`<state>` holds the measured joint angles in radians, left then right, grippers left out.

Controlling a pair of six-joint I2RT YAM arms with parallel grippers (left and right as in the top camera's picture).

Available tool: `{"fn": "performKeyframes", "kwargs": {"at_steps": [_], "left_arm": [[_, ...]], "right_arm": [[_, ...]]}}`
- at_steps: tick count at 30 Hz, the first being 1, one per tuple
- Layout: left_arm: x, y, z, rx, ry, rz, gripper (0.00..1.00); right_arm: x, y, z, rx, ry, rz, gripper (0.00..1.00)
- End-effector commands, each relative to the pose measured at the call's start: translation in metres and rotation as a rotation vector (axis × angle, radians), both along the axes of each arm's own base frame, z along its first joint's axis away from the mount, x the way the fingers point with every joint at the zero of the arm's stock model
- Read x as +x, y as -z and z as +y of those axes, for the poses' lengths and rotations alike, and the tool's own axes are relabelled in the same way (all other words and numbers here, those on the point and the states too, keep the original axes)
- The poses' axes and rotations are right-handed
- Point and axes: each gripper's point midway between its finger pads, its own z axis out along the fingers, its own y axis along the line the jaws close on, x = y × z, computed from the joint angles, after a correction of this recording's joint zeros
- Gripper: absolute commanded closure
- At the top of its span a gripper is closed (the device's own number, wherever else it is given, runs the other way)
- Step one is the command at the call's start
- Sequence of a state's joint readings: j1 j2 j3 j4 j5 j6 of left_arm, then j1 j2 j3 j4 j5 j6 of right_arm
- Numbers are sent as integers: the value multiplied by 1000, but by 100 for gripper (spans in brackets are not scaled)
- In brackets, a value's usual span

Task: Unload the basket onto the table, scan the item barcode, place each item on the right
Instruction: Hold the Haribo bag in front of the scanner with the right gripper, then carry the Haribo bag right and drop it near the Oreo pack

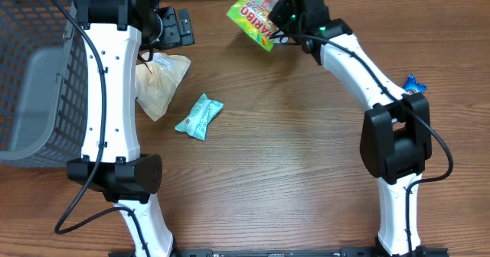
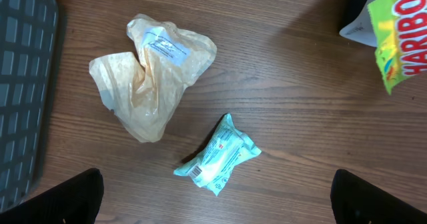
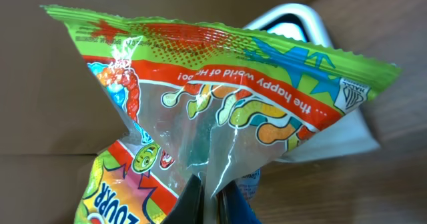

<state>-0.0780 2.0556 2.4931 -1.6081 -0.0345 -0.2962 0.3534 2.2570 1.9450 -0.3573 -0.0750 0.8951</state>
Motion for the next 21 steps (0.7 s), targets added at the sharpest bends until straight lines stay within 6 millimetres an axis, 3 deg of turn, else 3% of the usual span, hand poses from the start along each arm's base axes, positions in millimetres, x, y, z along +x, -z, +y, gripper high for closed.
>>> {"fn": "performKeyframes", "kwargs": {"at_steps": [1,9,13,16,21], "left_arm": [[-3,-5,0,-1,5,-10,0],[-3,-5,0,-1,5,-10,0],[-3,-5,0,-1,5,-10,0],[-3,-5,0,-1,5,-10,0],[-3,-5,0,-1,5,-10,0]], "right_arm": [[2,-43,-17,67,40,-32,96],[-20,-51,1,-6,-141,-44,96],[-44,-71,-7,-101,-194,-40,96],[-68,-91,-24,-173,-207,-25,96],[-113,-125,-103,-302,-56,70,96]]}}
